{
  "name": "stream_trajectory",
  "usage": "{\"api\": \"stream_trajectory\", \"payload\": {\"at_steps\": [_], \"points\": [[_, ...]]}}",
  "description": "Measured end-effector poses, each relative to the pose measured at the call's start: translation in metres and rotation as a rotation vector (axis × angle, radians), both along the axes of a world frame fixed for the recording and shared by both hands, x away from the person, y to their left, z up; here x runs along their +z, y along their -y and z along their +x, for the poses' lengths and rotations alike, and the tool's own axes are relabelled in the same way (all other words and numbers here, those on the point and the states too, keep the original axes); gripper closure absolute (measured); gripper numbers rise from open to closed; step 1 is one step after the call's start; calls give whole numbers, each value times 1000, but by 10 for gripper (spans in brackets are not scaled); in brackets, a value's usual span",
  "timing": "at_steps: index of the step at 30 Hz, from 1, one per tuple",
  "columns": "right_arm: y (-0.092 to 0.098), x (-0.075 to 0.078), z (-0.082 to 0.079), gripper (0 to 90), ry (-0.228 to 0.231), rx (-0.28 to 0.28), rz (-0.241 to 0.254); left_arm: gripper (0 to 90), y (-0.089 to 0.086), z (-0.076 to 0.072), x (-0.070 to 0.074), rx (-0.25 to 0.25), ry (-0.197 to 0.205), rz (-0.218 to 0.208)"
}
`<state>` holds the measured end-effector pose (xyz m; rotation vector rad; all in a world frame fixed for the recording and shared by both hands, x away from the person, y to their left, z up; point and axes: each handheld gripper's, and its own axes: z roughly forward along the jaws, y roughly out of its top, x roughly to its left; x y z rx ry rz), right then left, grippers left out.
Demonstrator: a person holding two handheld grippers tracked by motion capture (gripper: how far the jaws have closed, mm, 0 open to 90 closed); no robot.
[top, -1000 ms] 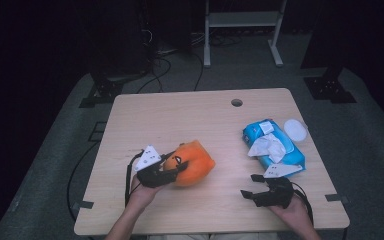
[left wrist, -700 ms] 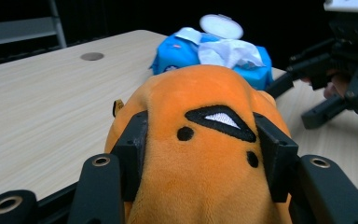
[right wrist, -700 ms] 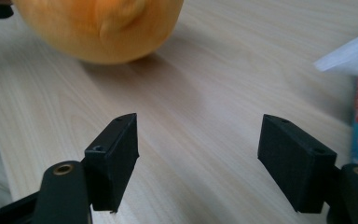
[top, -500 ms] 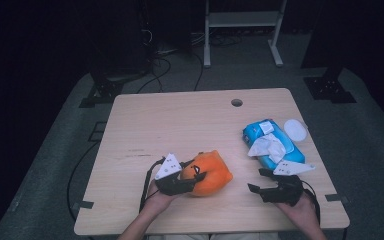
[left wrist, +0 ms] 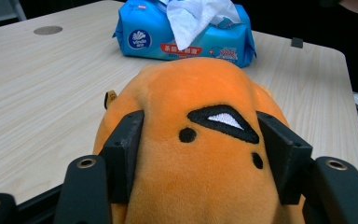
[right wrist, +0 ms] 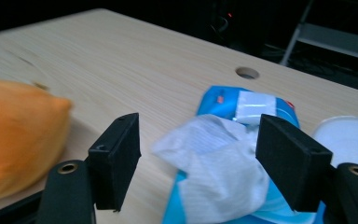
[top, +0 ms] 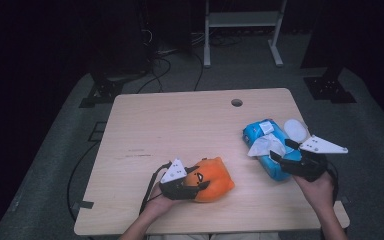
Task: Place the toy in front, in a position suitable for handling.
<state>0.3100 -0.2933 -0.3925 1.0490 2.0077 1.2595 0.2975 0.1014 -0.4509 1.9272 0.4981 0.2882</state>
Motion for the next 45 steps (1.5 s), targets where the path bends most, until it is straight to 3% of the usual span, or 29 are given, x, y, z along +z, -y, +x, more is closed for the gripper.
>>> {"api": "stream_trajectory", "payload": {"at_steps": [5, 9, 10, 14, 15, 16, 21, 26, 29, 36, 39, 40, 41, 45], "points": [[-4, -18, 22, 308, -43, -41, -56, 377, -1, 0, 0, -8, 2, 7], [-7, -29, 30, 333, -74, -57, -79, 367, -1, 1, 0, -16, -1, 8], [-8, -34, 33, 394, -95, -83, -112, 365, -1, 1, 0, -18, -3, 5], [-6, -37, 32, 593, -106, -111, -134, 357, -2, 0, 0, -22, 1, 16], [-6, -37, 32, 593, -106, -111, -134, 355, -2, 0, 0, -22, 1, 16], [-3, -39, 33, 669, -128, -117, -124, 354, -2, 0, 0, -24, 2, 17], [5, -41, 33, 832, -141, -130, -83, 348, -2, 1, 0, -30, 2, 18], [9, -36, 31, 860, -144, -122, -33, 339, -4, 2, 0, -33, -3, 19], [10, -27, 26, 862, -128, -93, 28, 335, -4, 1, 0, -34, 0, 21], [5, -13, 11, 862, -102, -34, 59, 322, -5, 1, 0, -40, 8, 31], [-8, -1, -6, 862, -85, 71, 67, 317, -7, 2, 0, -44, 6, 31], [-8, -1, -6, 862, -85, 71, 67, 316, -7, 2, 0, -44, 6, 31], [-19, 8, -16, 862, -60, 132, 74, 314, -7, 3, -1, -44, 4, 25], [-51, 18, -34, 862, -41, 275, 67, 311, -8, 3, -1, -47, 4, 26]]}}
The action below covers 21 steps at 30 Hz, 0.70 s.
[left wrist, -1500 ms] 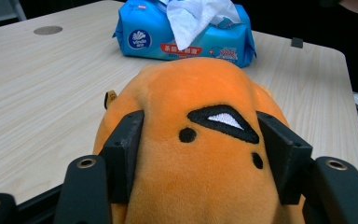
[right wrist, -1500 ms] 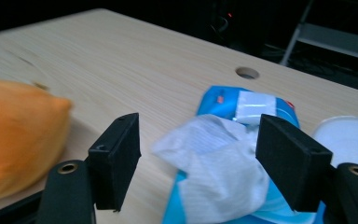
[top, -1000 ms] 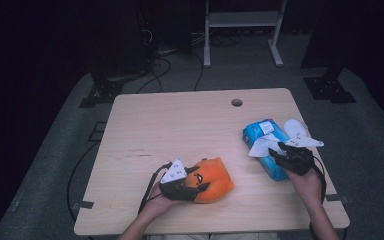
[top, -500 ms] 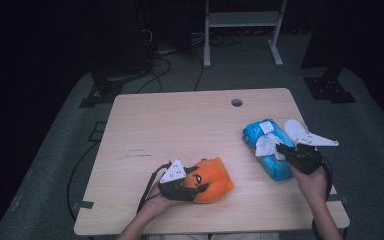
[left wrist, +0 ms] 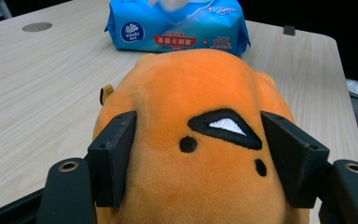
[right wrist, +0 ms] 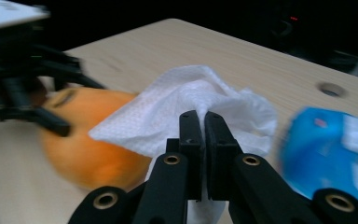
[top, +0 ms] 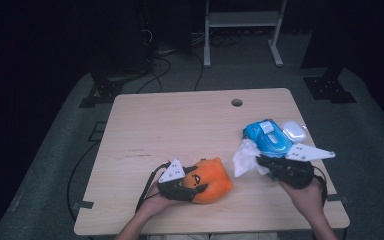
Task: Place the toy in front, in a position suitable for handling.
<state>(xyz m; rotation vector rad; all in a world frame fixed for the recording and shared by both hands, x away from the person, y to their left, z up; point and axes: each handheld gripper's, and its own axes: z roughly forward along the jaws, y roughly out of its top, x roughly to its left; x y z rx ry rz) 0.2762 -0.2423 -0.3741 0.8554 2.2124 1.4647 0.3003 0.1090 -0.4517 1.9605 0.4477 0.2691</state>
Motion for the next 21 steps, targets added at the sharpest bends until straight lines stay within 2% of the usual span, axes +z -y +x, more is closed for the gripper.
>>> {"api": "stream_trajectory", "payload": {"at_steps": [1, 3, 5, 6, 7, 8, 12, 17, 18, 20, 21], "points": [[-7, 0, -2, 862, -3, 34, 2, 310, 0, 0, 0, -3, 4, 4], [-27, 0, -9, 862, -7, 112, -25, 308, 0, 0, 0, -7, 6, 8], [-43, 0, -13, 862, -38, 188, -51, 306, 0, 0, 0, -8, 5, 7], [-49, -1, -14, 862, -37, 214, -67, 305, 0, 0, 0, -9, 4, 5], [-49, -1, -14, 862, -37, 214, -67, 304, 0, 0, 0, -9, 4, 5], [-56, -2, -14, 861, -71, 267, -78, 303, -1, 0, 0, -11, 5, 3], [-61, -9, -2, 856, -120, 276, -98, 299, 0, 1, -1, -15, 2, -3], [-64, -14, 13, 789, -117, 241, -129, 296, 0, 1, -1, -16, 3, -3], [-67, -15, 16, 725, -114, 245, -152, 295, 1, 0, -1, -19, 7, -1], [-69, -15, 18, 630, -95, 254, -163, 293, 1, 0, -1, -20, 9, 0], [-70, -16, 20, 611, -85, 262, -164, 293, 1, 0, -1, -20, 9, 0]]}}
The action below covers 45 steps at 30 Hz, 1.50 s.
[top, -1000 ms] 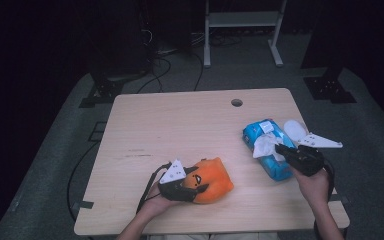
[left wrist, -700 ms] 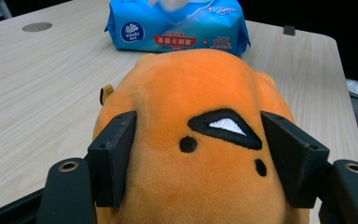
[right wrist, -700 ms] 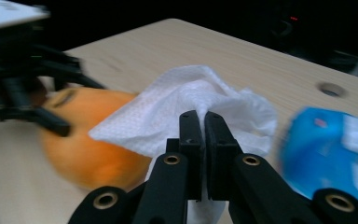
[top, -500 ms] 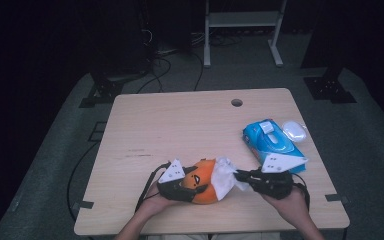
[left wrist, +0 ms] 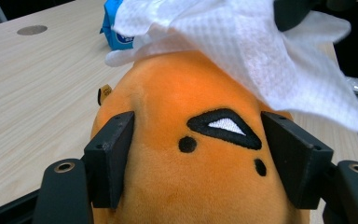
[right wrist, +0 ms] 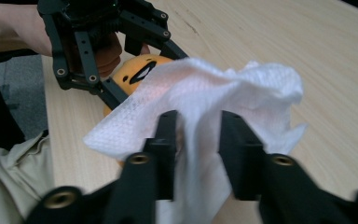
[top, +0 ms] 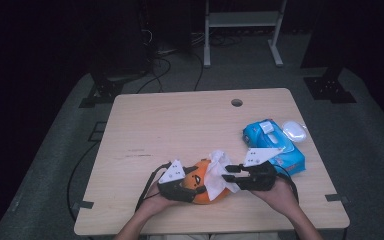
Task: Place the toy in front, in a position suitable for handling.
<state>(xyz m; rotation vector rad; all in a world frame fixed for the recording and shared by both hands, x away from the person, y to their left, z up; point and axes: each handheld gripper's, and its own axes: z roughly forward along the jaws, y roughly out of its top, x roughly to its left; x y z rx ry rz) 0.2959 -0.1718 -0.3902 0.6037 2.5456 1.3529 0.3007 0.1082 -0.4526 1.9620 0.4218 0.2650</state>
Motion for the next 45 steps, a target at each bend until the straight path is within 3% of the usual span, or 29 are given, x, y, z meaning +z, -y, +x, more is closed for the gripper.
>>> {"api": "stream_trajectory", "payload": {"at_steps": [1, 2, 6, 9, 11, 16, 20, 22, 23, 25, 28, 29, 31, 35, 36, 39, 42, 43, 45], "points": [[0, 0, 0, 611, 0, 0, 0, 293, 0, 0, 0, 0, 1, -1], [-3, -2, 3, 542, 13, -2, -1, 293, 0, 0, 0, -3, 4, 1], [-10, -11, 13, 517, 26, 5, 0, 292, 2, -2, 0, -10, 17, 15], [-14, -19, 19, 519, 5, 1, -8, 291, 2, -2, 0, -16, 21, 21], [-15, -27, 22, 623, -31, 10, 29, 284, 1, -2, 0, -19, 21, 25], [-10, -30, 19, 783, -44, 5, 50, 244, 2, -3, 3, -26, 24, 33], [-1, -33, 19, 824, -55, -29, 77, 130, 0, -7, 11, -10, 56, 40], [0, -33, 18, 829, -52, -43, 66, 137, -2, -9, 13, -10, 61, 39], [2, -33, 16, 840, -55, -57, 68, 160, -3, -8, 11, -10, 67, 59], [1, -28, 11, 843, -33, -61, 53, 232, -4, -8, 11, -10, 69, 69], [-4, -24, 2, 843, -19, -33, 61, 269, -3, -7, 9, 2, 55, 71], [-18, -22, -10, 843, 19, 5, 26, 276, -3, -7, 9, -2, 61, 83], [-26, -22, -15, 845, 47, 16, -15, 285, -4, -6, 8, -3, 60, 90], [-19, -25, -12, 850, 50, -16, -20, 298, -8, -2, 6, 13, 37, 70], [-6, -32, -7, 852, 73, -91, -79, 299, -11, 2, 5, 22, 18, 53], [9, -41, -3, 852, 35, -138, -64, 299, -12, 6, 4, 35, -4, 37], [7, -37, -8, 852, 38, -118, -36, 297, -12, 8, 4, 44, -4, 39], [-3, -31, -15, 851, 46, -73, -2, 297, -10, 10, 3, 60, -13, 22], [-16, -28, -22, 852, 71, -29, -5, 297, -8, 11, 2, 63, -13, 17]]}}
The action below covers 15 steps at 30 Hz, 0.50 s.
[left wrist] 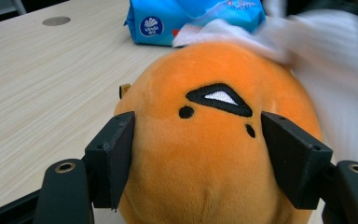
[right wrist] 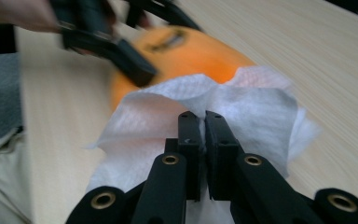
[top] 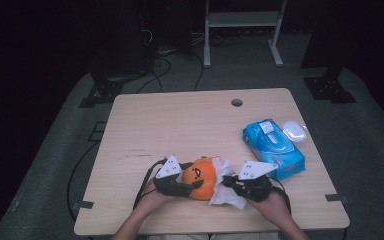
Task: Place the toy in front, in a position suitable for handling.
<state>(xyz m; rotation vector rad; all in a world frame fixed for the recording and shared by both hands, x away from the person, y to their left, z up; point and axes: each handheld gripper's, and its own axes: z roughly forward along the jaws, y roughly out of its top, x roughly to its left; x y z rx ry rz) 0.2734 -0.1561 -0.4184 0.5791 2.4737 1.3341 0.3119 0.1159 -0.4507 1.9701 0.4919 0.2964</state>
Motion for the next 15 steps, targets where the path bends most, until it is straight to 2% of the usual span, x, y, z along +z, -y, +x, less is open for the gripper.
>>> {"api": "stream_trajectory", "payload": {"at_steps": [2, 5, 6, 7, 9, 12, 15], "points": [[-10, 0, -5, 851, 33, 10, -43, 297, 1, 0, 0, 2, 2, 1], [-8, -2, -1, 852, 31, -10, -43, 298, 1, -1, 0, 4, 1, 3], [-4, -4, 2, 852, 26, -24, -37, 298, 1, -1, 0, 3, 3, 4], [8, -9, 10, 852, 14, -80, -37, 298, 1, -1, 0, 4, 4, 5], [15, -13, 15, 853, -8, -111, -23, 298, 2, -1, 0, 1, 4, 4], [17, -13, 16, 852, -9, -123, -25, 298, 1, 0, 0, 2, 2, 3], [8, -9, 10, 851, 9, -100, -19, 298, 0, 2, -1, 6, -14, -4]]}}
